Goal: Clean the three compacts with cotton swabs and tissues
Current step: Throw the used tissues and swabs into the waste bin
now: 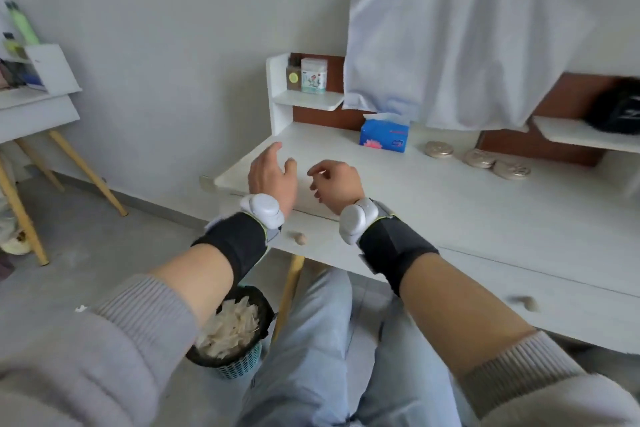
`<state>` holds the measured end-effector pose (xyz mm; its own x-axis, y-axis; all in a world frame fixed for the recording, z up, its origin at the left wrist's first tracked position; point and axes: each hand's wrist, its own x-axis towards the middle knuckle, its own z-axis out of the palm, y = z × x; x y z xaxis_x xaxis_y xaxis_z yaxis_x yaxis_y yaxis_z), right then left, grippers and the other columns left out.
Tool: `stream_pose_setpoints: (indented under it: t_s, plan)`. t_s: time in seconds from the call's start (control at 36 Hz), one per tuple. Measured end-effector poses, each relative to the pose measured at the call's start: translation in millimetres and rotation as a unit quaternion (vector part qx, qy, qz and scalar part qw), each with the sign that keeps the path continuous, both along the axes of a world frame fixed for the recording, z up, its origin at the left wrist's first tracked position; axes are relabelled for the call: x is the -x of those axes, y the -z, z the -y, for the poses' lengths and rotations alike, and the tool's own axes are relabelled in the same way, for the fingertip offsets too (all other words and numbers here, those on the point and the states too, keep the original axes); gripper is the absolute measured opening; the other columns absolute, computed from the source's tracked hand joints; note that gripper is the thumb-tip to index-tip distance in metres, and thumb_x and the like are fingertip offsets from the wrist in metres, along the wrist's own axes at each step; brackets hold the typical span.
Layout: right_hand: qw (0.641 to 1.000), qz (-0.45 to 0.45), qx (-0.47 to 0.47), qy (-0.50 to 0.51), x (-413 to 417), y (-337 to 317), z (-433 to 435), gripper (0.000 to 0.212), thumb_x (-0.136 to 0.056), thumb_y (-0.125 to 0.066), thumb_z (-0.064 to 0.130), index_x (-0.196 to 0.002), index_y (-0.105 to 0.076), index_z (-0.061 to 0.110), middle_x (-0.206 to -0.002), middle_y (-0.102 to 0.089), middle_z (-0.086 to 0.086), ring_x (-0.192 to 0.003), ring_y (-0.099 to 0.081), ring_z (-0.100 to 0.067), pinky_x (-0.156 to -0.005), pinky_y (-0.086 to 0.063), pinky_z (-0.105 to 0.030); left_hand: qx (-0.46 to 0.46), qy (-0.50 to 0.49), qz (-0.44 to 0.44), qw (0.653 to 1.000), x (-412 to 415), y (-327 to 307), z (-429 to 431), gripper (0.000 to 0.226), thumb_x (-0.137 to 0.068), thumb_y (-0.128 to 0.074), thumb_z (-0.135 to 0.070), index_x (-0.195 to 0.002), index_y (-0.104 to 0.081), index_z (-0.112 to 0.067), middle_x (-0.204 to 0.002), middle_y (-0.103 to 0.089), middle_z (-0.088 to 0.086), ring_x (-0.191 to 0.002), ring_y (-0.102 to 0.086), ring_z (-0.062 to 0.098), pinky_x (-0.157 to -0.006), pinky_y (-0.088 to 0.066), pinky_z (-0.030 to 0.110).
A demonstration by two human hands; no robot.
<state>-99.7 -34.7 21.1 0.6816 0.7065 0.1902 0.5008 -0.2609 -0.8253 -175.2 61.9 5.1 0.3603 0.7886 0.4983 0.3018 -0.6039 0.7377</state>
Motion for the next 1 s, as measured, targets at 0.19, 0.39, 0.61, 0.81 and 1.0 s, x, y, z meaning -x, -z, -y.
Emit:
stream_pose_setpoints:
  t_s: [0.19,0.39,0.61,0.81,1.0]
  plan:
    - [0.981,0.025,0.017,0.190,-85,0,72,0.034,-0.084,-0.043,0.005,-0.096,-0.070,0.022,-0.102,-0.069,-0.008,-0.095,-0.062,-0.029,-0.082,-0.051,-0.033,0.010,0.155,-0.098,0.983,-69,-7,62,0.043,-0.093,-0.048,-0.017,-0.136,-0.047,-0.014,-0.139,-0.051,0.009,-0.125,-0.045,0.030,-0.102,-0.037,0.035]
    - [0.963,0.013,0.066,0.262,-139,23,119,0.036,-0.086,-0.045,0.004,-0.111,-0.067,0.015,-0.112,-0.067,-0.009,-0.106,-0.059,-0.029,-0.086,-0.045,-0.030,0.056,0.220,-0.183,0.956,-128,4,96,0.048,-0.093,-0.048,-0.021,-0.140,-0.041,-0.016,-0.140,-0.048,0.011,-0.126,-0.045,0.031,-0.103,-0.038,0.039]
    - [0.953,0.099,0.137,0.253,-193,38,108,0.046,-0.086,-0.053,0.011,-0.132,-0.051,0.014,-0.131,-0.052,-0.015,-0.120,-0.044,-0.034,-0.097,-0.034,-0.033,0.009,0.195,-0.267,0.944,-186,8,66,0.053,-0.090,-0.050,-0.029,-0.141,-0.041,-0.018,-0.136,-0.053,0.010,-0.121,-0.050,0.032,-0.100,-0.042,0.039]
    - [0.942,0.132,0.159,0.263,-247,44,82,0.062,-0.082,-0.061,0.023,-0.139,-0.039,0.015,-0.138,-0.041,-0.017,-0.125,-0.039,-0.038,-0.100,-0.036,-0.040,-0.011,0.168,-0.283,0.944,-229,10,28,0.049,-0.090,-0.050,-0.033,-0.137,-0.046,-0.021,-0.141,-0.050,0.008,-0.124,-0.048,0.032,-0.102,-0.040,0.039]
    - [0.924,0.163,0.171,0.300,-282,50,54,0.045,-0.087,-0.056,0.025,-0.130,-0.053,0.016,-0.123,-0.054,-0.016,-0.114,-0.044,-0.039,-0.095,-0.037,-0.043,-0.007,0.154,-0.246,0.957,-254,15,2,0.039,-0.090,-0.052,-0.031,-0.128,-0.053,-0.021,-0.129,-0.058,0.003,-0.114,-0.053,0.030,-0.097,-0.042,0.038]
